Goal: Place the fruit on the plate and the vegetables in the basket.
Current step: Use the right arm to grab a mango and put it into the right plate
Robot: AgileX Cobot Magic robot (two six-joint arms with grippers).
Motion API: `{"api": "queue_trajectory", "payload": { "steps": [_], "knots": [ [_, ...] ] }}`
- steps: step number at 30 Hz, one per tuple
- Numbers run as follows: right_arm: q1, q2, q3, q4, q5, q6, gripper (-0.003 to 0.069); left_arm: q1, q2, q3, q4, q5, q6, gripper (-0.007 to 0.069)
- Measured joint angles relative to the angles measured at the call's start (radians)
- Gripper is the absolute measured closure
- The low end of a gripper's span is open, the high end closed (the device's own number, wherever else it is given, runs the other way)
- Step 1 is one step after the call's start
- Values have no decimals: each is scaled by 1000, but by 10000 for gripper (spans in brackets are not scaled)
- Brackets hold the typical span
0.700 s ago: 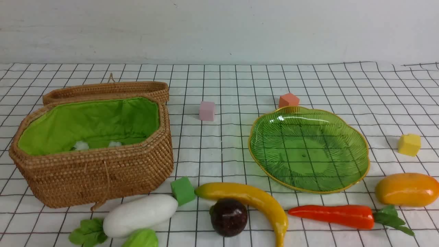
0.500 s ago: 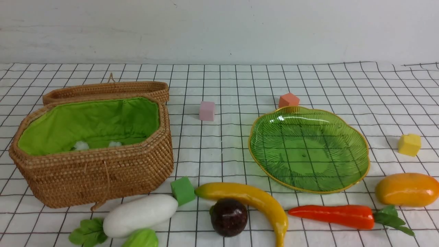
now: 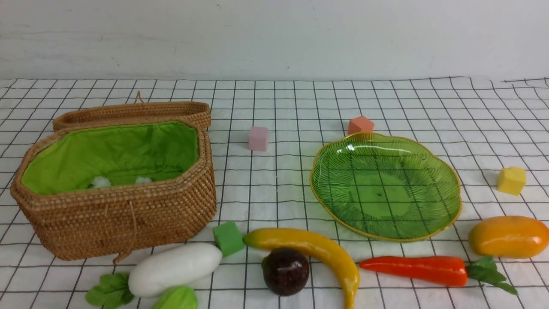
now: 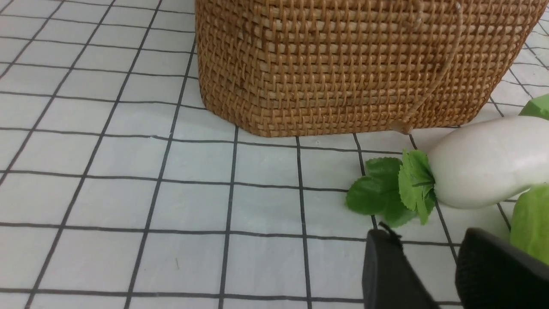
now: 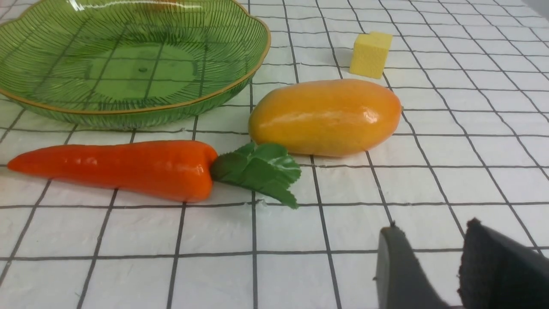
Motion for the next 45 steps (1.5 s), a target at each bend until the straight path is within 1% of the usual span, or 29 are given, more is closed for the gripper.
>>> {"api": "queue_trajectory", "payload": {
  "steps": [16, 20, 21, 22, 24, 26, 29, 30, 31, 32, 33, 35, 36, 38, 39, 40, 41, 42, 43, 44, 45],
  "knots": [
    [0, 0, 0, -2, 0, 0, 414, 0, 0, 0, 0, 0, 0, 386],
    [0, 0, 8, 11, -54, 0, 414, 0, 0, 0, 0, 0, 0, 386],
    [0, 0, 12, 40, -125, 4, 414, 0, 0, 0, 0, 0, 0, 386],
    [0, 0, 12, 53, -146, 6, 414, 0, 0, 0, 0, 0, 0, 386],
    [0, 0, 12, 156, -307, 50, 414, 0, 0, 0, 0, 0, 0, 386],
    [0, 0, 12, 236, -431, 97, 414, 0, 0, 0, 0, 0, 0, 386],
    [0, 0, 12, 323, -638, 158, 414, 0, 0, 0, 0, 0, 0, 386],
    [0, 0, 12, 330, -652, 167, 414, 0, 0, 0, 0, 0, 0, 386],
    [0, 0, 5, 346, -722, 201, 414, 0, 0, 0, 0, 0, 0, 386],
    [0, 0, -2, 350, -744, 215, 414, 0, 0, 0, 0, 0, 0, 386],
    [1, 0, -59, 363, -760, 282, 414, 0, 0, 0, 0, 0, 0, 386],
    [2, 2, -100, 364, -752, 300, 414, 0, 0, 0, 0, 0, 0, 386],
    [3, 20, -220, 362, -717, 323, 414, 0, 0, 0, 0, 0, 0, 386],
    [3, 102, -400, 332, -645, 328, 414, 0, 0, 0, 0, 0, 0, 386],
    [3, 111, -434, 327, -629, 329, 414, 0, 0, 0, 0, 0, 0, 386],
    [3, 181, -538, 294, -571, 330, 414, 0, 0, 0, 0, 0, 0, 386],
    [3, 202, -572, 282, -549, 330, 414, 0, 0, 0, 0, 0, 0, 386],
    [3, 246, -657, 257, -489, 330, 414, 0, 0, 0, 0, 0, 0, 386],
    [3, 331, -763, 198, -393, 331, 414, 0, 0, 0, 0, 0, 0, 386],
    [3, 331, -777, 189, -378, 331, 414, 0, 0, 0, 0, 0, 0, 386],
    [3, 421, -881, 121, -249, 331, 414, 0, 0, 0, 0, 0, 0, 386]
  ]
}}
